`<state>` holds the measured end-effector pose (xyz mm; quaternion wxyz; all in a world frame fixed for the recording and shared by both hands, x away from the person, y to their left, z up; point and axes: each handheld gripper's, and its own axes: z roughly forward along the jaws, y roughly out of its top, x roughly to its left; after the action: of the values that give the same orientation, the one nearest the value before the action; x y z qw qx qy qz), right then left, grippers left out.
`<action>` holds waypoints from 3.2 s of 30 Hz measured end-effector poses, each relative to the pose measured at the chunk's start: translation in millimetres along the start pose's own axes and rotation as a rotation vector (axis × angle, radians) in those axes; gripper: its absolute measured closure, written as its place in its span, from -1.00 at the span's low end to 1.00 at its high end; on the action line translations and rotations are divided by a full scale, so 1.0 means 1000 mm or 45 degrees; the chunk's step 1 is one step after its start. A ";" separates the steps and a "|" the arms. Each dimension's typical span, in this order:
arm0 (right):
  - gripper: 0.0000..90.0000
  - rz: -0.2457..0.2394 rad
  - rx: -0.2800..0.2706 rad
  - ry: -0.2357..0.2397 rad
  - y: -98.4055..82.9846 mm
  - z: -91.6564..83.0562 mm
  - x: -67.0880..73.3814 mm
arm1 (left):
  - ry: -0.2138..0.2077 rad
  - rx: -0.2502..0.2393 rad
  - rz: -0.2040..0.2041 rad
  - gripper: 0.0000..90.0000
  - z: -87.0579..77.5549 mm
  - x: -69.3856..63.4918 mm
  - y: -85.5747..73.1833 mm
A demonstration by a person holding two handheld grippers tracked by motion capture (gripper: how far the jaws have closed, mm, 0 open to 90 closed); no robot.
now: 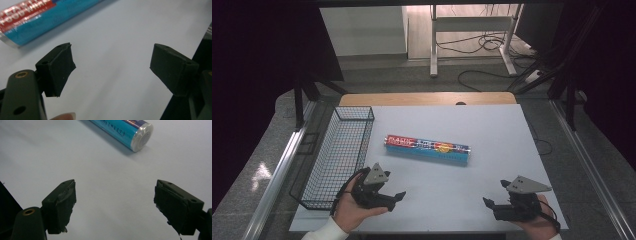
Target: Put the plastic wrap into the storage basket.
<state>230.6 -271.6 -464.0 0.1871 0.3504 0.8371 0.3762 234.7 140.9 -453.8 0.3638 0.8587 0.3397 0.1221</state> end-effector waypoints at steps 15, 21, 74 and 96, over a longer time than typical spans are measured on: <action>-0.59 -0.010 0.022 -0.004 -0.001 0.002 -0.001 | 0.010 -0.017 0.032 -0.58 0.023 0.020 0.049; -0.59 -0.012 0.035 -0.001 -0.002 0.002 -0.001 | -0.001 -0.013 0.044 -0.60 0.028 0.025 0.068; -0.59 -0.053 0.117 0.021 -0.007 0.008 -0.005 | -0.183 0.305 0.331 -0.56 0.149 0.089 0.121; -0.59 -0.040 0.137 0.025 -0.008 0.012 -0.008 | -0.214 0.394 0.413 -0.75 0.175 0.099 0.118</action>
<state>238.9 -275.2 -477.2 0.1658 0.3430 0.8632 0.3312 446.1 53.0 -496.9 0.2306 0.9546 0.1806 0.0536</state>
